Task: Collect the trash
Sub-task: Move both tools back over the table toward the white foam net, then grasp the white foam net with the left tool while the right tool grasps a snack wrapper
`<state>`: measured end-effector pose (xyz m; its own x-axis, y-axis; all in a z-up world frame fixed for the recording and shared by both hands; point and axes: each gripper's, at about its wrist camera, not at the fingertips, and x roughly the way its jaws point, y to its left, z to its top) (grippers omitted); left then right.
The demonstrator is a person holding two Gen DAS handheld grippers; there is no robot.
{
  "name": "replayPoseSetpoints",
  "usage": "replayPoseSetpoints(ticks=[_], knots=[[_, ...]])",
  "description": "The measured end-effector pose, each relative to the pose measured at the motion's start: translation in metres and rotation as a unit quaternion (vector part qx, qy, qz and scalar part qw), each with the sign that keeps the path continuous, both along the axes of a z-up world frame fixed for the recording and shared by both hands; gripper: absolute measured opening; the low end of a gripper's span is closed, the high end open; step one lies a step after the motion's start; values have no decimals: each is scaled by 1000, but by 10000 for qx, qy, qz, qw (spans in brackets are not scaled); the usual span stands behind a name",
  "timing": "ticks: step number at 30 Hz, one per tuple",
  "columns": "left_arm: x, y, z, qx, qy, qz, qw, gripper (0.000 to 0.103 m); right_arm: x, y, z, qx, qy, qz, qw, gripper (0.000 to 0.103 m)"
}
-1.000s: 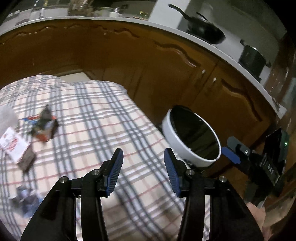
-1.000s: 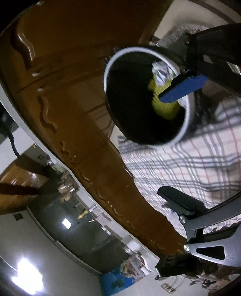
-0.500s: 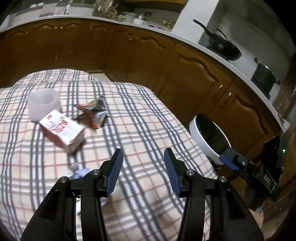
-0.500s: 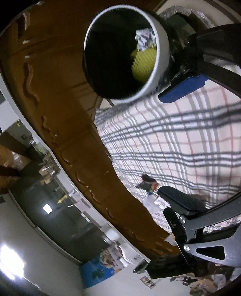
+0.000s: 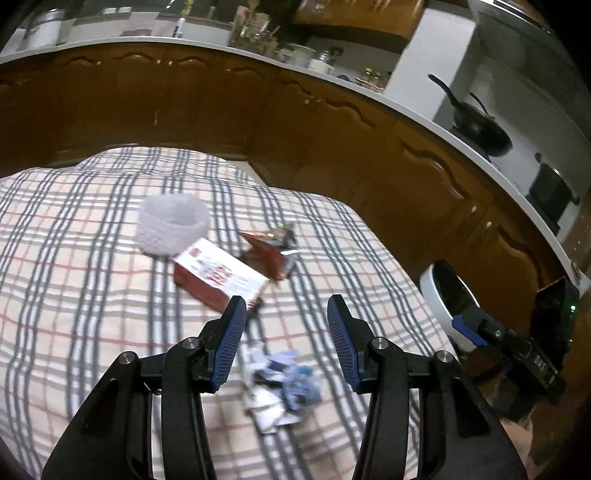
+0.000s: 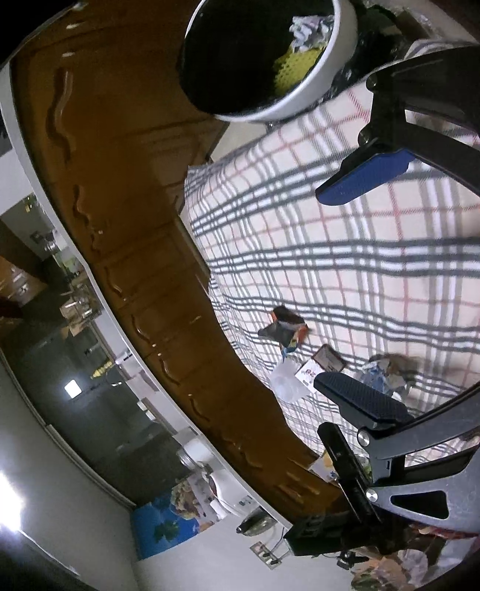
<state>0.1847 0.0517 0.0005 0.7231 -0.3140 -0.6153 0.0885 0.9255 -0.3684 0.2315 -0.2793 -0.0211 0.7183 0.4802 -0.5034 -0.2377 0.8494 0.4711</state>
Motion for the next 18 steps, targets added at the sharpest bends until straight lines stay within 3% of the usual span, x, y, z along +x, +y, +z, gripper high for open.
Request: replayPoseSetpoints(ticks=[18], knots=[[40,65,-8,247,174,534,9981,49,66,74,-5,-122,271,675,9973,98]])
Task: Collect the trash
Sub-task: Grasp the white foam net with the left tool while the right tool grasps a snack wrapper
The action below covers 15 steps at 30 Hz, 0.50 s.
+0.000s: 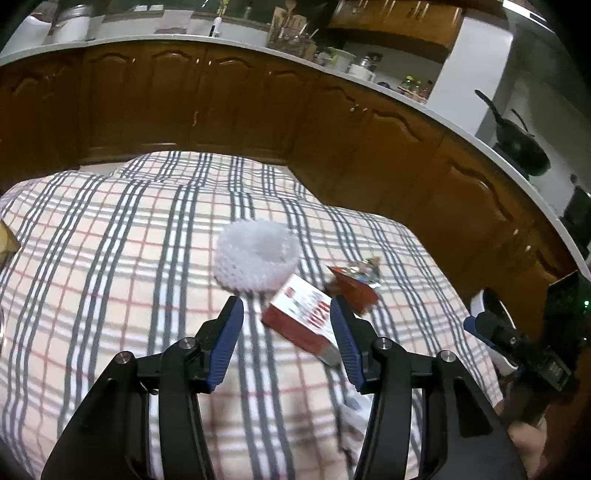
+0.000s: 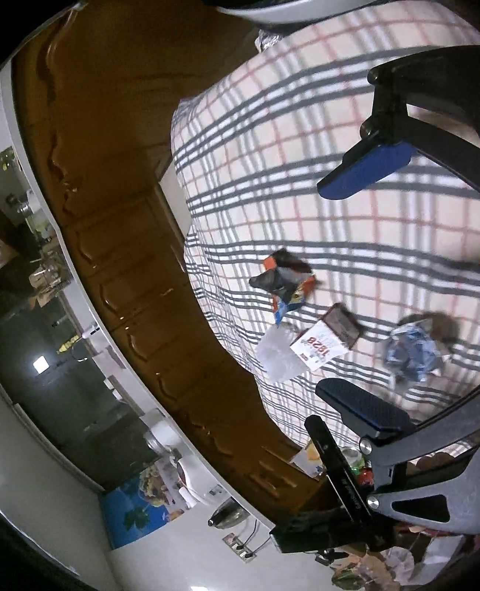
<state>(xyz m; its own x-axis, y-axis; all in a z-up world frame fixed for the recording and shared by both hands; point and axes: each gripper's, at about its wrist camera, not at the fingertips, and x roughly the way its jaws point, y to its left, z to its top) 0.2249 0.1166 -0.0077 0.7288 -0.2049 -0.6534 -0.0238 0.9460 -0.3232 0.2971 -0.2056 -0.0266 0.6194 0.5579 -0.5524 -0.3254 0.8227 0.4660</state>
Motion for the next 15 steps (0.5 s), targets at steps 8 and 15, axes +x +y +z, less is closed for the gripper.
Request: replayPoseSetpoints(ticks=[8,15], knots=[[53,21,-16,-44,280,107,9995,49,44,19,-13,53,345,105,9993,96],[93,23,-33,5,498,74,9987,47,74,46,-34,-277,605,243,9975,72]])
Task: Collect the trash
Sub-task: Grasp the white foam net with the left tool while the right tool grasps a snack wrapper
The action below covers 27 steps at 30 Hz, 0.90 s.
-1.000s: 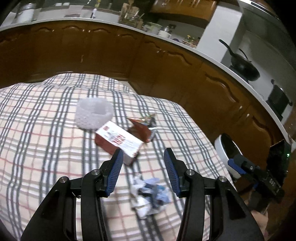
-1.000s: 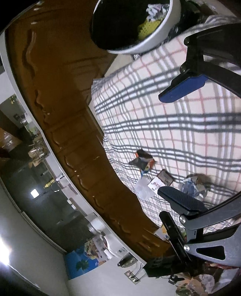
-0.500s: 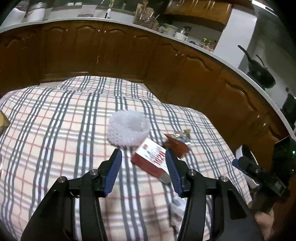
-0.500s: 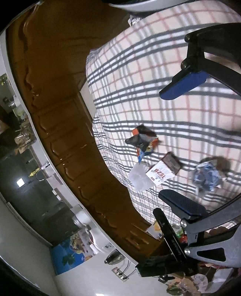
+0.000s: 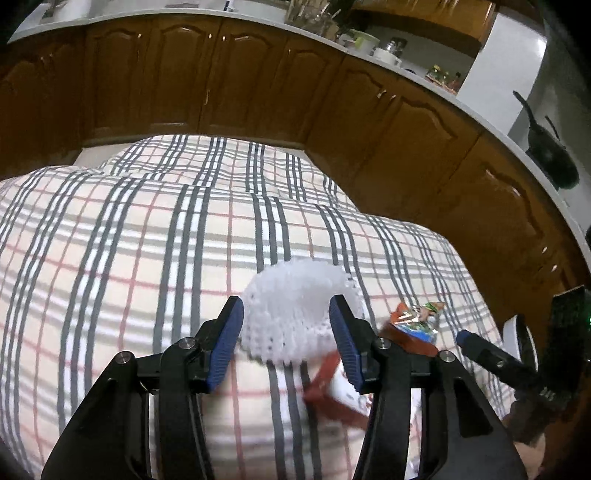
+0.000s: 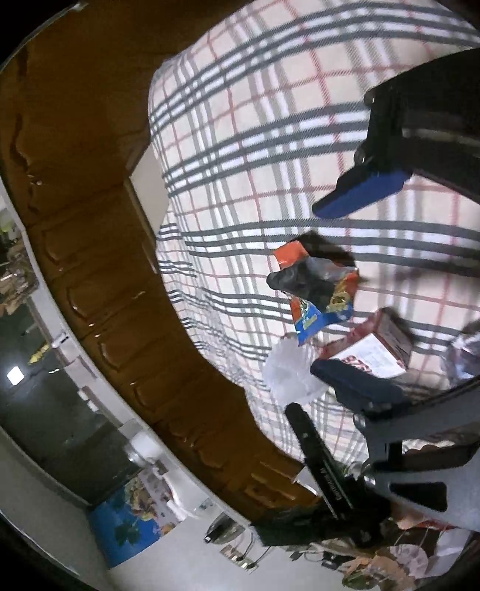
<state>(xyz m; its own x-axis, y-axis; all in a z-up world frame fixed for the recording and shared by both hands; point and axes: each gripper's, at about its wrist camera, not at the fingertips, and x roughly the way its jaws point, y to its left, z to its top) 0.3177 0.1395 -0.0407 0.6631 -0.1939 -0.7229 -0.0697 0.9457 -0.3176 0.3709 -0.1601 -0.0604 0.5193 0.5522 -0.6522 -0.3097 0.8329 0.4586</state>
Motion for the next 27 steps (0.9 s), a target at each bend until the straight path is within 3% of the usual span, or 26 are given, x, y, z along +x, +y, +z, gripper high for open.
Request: replayPoseSetpoints(ticks=[1,3,4,5,7,15,18,19,20,27], knots=[[4,-2,-3,48,41,-15,10000,44,3,2,-3,-54,31,0,10000,67],[9,-4,-8,67,109,-72,9999,29,9,6,-10,-165,103,-24,9998,57],[11,-6,-11,66,148,-100,9998,17,11,6,-13,-200,138,-34,9997,45],[12,-7,-13,60,163,-143,9997,15,12,6,-16,-217,172,-34,9996,26],[10,-10,-12,151,101,-160,9997,14,11,4,-18,-250,171,-60,9995,1],[-4,-11,13,220,-293,-130,9992,13,-6,-17,-3,-126,-88,-106,9998,0],[-12,-9,22,197,-417,-53,9989,13,1,-16,-4,-7,66,-53,10000,18],[-16,-8,25,175,-466,-41,9988,13,2,-13,-4,-8,44,-31,10000,31],[-19,-6,28,148,-507,-40,9986,13,3,-10,-4,-42,14,-5,10000,38],[-31,0,41,30,-664,-62,9978,13,24,19,-19,-473,86,151,9987,37]])
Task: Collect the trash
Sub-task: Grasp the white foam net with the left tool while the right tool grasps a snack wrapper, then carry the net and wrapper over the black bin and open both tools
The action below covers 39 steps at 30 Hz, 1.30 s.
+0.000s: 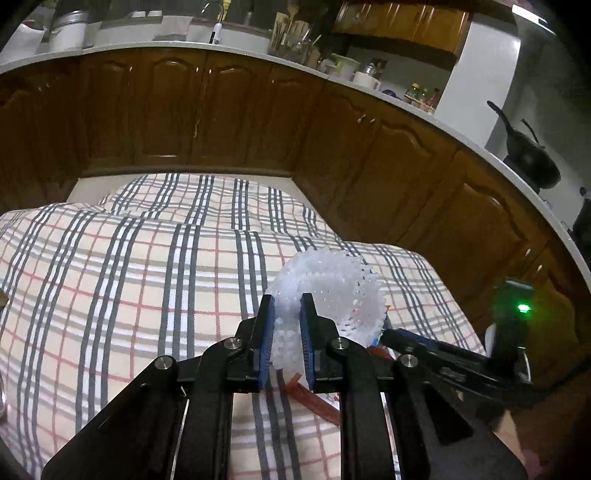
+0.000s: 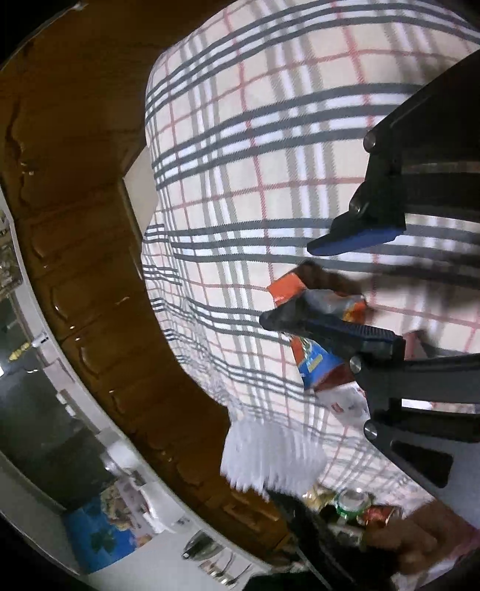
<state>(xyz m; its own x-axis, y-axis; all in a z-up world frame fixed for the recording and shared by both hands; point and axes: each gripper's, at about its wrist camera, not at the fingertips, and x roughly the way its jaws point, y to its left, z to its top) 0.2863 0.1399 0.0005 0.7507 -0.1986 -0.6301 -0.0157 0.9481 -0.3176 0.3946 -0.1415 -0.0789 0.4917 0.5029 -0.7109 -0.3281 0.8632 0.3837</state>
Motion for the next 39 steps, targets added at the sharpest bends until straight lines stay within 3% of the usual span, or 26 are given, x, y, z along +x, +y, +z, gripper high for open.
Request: replayPoseSetpoints(ticks=[3,4,7,18,28,39], knots=[[-3,-2,1,-43,2,-37,10000,13,4,8,-4,-110,16,90,9999,24],[-4,-4,2,-51,-5,-58,10000,13,3,9,-4,-135,3,107,9999,8],[-9,-13,6,-43,-65,-152,9999,13,-5,5,5,-100,-157,94,9998,3],[-35,-82,18,-54,-274,-811,9963,13,-77,-91,50,243,-659,-388,9968,2],[-49,-161,10,-128,-141,-1553,9877,12,-136,-184,63,306,-863,-1189,9887,2],[-55,-229,17,-102,-123,-2175,9759,12,-166,-257,68,198,-927,-1970,9758,2]])
